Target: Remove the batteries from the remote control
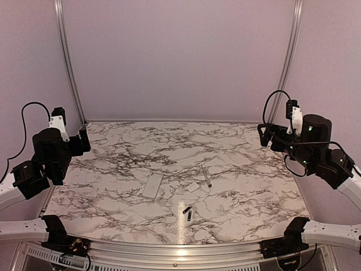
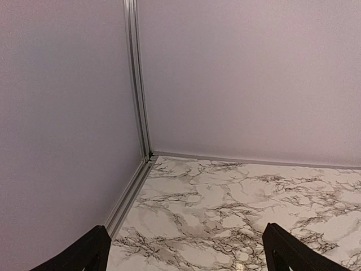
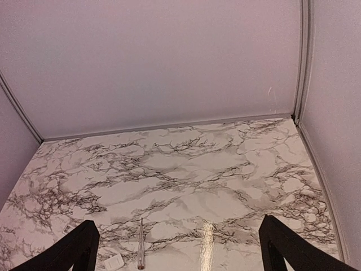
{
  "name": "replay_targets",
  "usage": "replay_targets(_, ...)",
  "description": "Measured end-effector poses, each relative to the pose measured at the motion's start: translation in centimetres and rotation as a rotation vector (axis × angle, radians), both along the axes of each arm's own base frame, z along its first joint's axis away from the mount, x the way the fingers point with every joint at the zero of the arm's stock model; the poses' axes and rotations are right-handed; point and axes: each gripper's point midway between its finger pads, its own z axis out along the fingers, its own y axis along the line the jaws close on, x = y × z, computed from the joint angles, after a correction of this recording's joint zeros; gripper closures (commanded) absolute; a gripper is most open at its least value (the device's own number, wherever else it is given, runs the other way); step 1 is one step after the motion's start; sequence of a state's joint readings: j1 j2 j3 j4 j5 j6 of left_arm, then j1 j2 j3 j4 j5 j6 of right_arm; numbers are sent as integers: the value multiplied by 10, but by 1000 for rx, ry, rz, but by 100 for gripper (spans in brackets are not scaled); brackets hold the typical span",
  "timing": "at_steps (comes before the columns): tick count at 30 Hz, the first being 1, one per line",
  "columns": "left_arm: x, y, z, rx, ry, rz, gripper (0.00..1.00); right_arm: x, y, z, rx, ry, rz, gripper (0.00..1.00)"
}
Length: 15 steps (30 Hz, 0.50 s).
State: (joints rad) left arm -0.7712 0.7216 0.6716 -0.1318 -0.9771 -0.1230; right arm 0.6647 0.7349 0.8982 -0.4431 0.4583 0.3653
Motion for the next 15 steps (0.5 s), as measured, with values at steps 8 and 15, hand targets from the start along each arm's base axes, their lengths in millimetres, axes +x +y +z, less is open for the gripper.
replay_targets(8,0,0,-1,-19,-3,2,1,0,0,0,-3,-1,1,2)
replay_targets(15,4,-5,-6,-7,15,-5,1,0,0,0,-7,-2,2,2)
